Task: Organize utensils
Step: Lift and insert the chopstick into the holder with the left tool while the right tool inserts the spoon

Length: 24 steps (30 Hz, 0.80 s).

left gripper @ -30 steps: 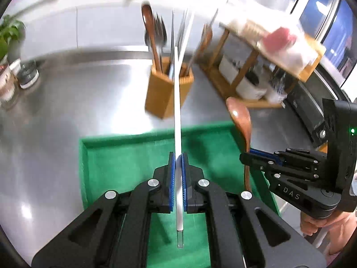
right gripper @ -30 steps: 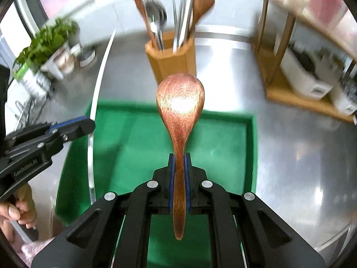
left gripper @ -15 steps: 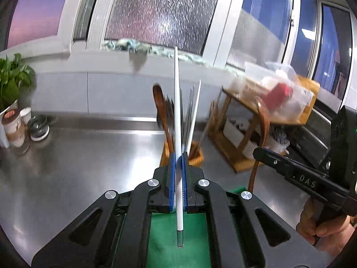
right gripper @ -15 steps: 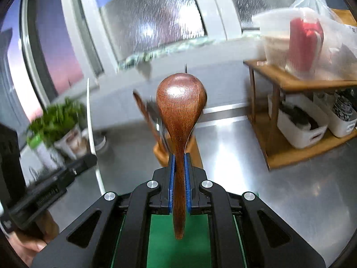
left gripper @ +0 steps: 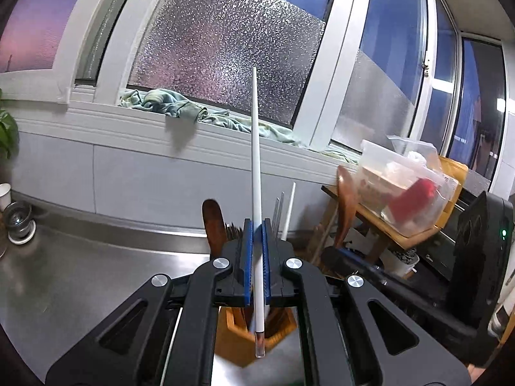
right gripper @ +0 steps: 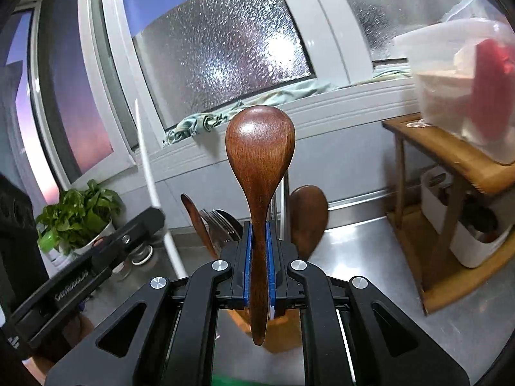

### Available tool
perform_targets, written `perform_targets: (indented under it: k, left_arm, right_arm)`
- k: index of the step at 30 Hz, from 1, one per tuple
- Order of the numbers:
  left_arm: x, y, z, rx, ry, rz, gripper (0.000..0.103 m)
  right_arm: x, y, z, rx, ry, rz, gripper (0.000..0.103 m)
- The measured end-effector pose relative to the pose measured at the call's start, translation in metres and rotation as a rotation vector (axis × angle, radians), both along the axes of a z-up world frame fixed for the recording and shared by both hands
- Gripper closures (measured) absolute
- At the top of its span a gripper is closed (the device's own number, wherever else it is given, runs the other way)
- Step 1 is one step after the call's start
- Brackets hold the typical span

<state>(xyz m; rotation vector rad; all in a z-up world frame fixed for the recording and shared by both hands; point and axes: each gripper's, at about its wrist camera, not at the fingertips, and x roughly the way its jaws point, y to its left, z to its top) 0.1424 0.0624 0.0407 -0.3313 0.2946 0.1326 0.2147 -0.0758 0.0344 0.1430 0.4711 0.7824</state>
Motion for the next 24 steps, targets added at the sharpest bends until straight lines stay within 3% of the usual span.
perform_targets:
  k: [7, 13, 24]
  left_arm:
    - [0.022, 0.012, -0.011, -0.058, -0.009, 0.009, 0.099]
    - [0.032, 0.01, -0.024, -0.064, -0.001, -0.01, 0.099]
    - [0.024, 0.006, -0.051, -0.044, 0.039, -0.065, 0.099]
  right_arm:
    - [0.017, 0.01, -0.007, -0.01, -0.016, -0.001, 0.095]
    - [0.021, 0.012, -0.019, -0.016, -0.034, 0.001, 0.095]
    - [0.012, 0.006, -0.049, -0.048, 0.016, 0.025, 0.095]
